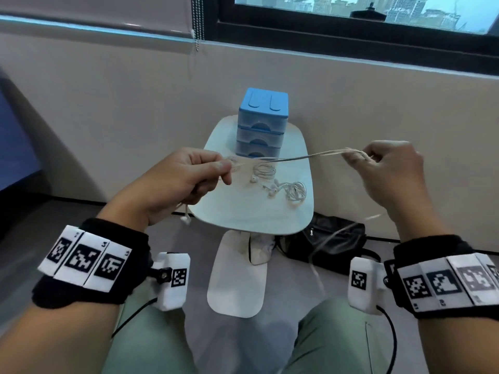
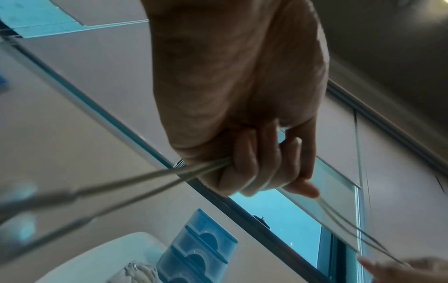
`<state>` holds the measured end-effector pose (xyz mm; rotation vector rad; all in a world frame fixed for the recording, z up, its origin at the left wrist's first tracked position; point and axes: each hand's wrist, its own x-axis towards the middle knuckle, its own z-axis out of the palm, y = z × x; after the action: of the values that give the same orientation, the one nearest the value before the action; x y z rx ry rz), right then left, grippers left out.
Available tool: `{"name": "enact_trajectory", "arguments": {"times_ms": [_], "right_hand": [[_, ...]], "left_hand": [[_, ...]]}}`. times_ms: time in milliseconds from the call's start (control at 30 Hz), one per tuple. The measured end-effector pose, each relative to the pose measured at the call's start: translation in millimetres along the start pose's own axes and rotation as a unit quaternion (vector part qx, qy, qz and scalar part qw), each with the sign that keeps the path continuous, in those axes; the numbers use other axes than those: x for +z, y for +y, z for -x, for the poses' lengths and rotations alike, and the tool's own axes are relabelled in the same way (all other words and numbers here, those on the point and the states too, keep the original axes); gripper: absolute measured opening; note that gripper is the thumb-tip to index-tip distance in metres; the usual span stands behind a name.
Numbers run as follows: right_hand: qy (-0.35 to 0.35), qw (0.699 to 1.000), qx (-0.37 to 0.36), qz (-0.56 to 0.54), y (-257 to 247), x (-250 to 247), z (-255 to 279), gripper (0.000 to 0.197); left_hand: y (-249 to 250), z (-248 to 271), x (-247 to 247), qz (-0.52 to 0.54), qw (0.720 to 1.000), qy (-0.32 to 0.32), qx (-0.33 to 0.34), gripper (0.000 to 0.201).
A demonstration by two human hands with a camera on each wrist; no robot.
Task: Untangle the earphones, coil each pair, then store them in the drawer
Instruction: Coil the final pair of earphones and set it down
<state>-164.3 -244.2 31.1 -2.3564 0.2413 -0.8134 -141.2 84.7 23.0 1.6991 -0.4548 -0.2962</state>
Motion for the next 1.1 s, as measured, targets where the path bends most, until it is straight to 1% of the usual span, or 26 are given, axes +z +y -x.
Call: {"name": "enact_trajectory", "arguments": {"times_ms": [33, 100, 200, 267, 300, 400, 433, 467, 500, 567, 600, 667, 733, 767, 833, 867, 900, 933, 1000, 1033, 1100], "right_hand": [[-0.024, 1.000, 0.002, -0.011, 2.8, 4.0, -0.1, 0.037], [-0.108, 0.992, 0.018, -0.058, 8.5, 15.2, 2.4, 0.027], [-0.248, 0.962, 0.035, -0.110, 24.6, 29.8, 9.6, 0.012], [-0.303, 0.946, 0.036, -0.112, 34.0, 35.7, 15.8, 0.008], [-0.308, 0.945, 0.034, -0.102, 38.7, 39.6, 17.5, 0.011], [-0.297, 0.954, 0.032, -0.029, 43.4, 50.8, 20.1, 0.021], [-0.304, 0.952, 0.025, -0.011, 38.4, 53.2, 21.6, 0.022], [-0.320, 0.947, 0.011, -0.015, 30.2, 55.0, 23.4, 0.022], [-0.341, 0.938, -0.007, -0.052, 18.9, 56.8, 24.8, 0.027], [-0.367, 0.910, -0.055, -0.183, -10.3, 60.2, 26.8, 0.042], [-0.361, 0.898, -0.082, -0.238, -24.1, 63.2, 27.1, 0.042], [-0.330, 0.886, -0.115, -0.304, -43.6, 68.9, 24.0, 0.030], [-0.301, 0.886, -0.085, -0.342, -49.7, 69.9, 18.4, 0.016], [-0.285, 0.890, -0.063, -0.349, -47.9, 69.5, 15.6, 0.017], [-0.261, 0.901, -0.043, -0.343, -42.0, 67.9, 10.3, 0.022], [-0.257, 0.904, -0.042, -0.340, -40.5, 67.0, 8.0, 0.022], [-0.256, 0.905, -0.040, -0.337, -39.4, 67.8, 6.3, 0.022], [-0.262, 0.905, -0.033, -0.333, -38.7, 70.5, 6.1, 0.023], [-0.301, 0.899, 0.002, -0.319, -37.8, 77.9, 12.8, 0.028], [-0.336, 0.887, 0.031, -0.316, -36.1, 82.5, 20.2, 0.030], [-0.409, 0.849, 0.083, -0.323, -32.0, 92.2, 40.6, 0.032]], "left_hand": [[-0.5, -0.2, -1.1, 0.030, 1.000, 0.003, 0.004, 0.028], [-1.1, -0.7, -2.1, 0.103, 0.995, 0.014, 0.012, 0.026], [-0.7, -2.7, -3.7, 0.187, 0.981, 0.040, 0.025, 0.028], [0.5, -3.4, -5.0, 0.211, 0.976, 0.046, 0.035, 0.027], [1.4, -3.6, -5.2, 0.221, 0.974, 0.043, 0.040, 0.027], [4.7, -6.9, -0.7, 0.233, 0.971, 0.012, 0.058, 0.031], [5.5, -9.1, 3.4, 0.232, 0.971, -0.003, 0.060, 0.033], [6.0, -12.1, 8.0, 0.228, 0.972, -0.017, 0.059, 0.034], [6.2, -15.6, 13.5, 0.220, 0.974, -0.031, 0.056, 0.034], [6.3, -22.8, 24.9, 0.191, 0.978, -0.058, 0.055, 0.035], [6.6, -25.5, 30.5, 0.179, 0.980, -0.068, 0.056, 0.036], [7.7, -29.7, 38.9, 0.182, 0.979, -0.072, 0.052, 0.038], [7.7, -30.7, 42.3, 0.199, 0.976, -0.070, 0.045, 0.038], [6.2, -30.0, 42.7, 0.196, 0.977, -0.078, 0.039, 0.034], [1.1, -26.2, 43.2, 0.159, 0.980, -0.119, 0.022, 0.030], [-0.9, -24.0, 44.1, 0.145, 0.979, -0.140, 0.017, 0.032], [-1.6, -22.7, 44.6, 0.144, 0.978, -0.147, 0.015, 0.034], [-0.7, -22.6, 44.7, 0.156, 0.978, -0.139, 0.020, 0.034], [4.6, -26.6, 43.3, 0.203, 0.975, -0.088, 0.034, 0.033], [7.2, -30.9, 42.0, 0.234, 0.970, -0.050, 0.036, 0.033], [7.0, -41.6, 38.4, 0.293, 0.955, 0.033, 0.032, 0.035]]}}
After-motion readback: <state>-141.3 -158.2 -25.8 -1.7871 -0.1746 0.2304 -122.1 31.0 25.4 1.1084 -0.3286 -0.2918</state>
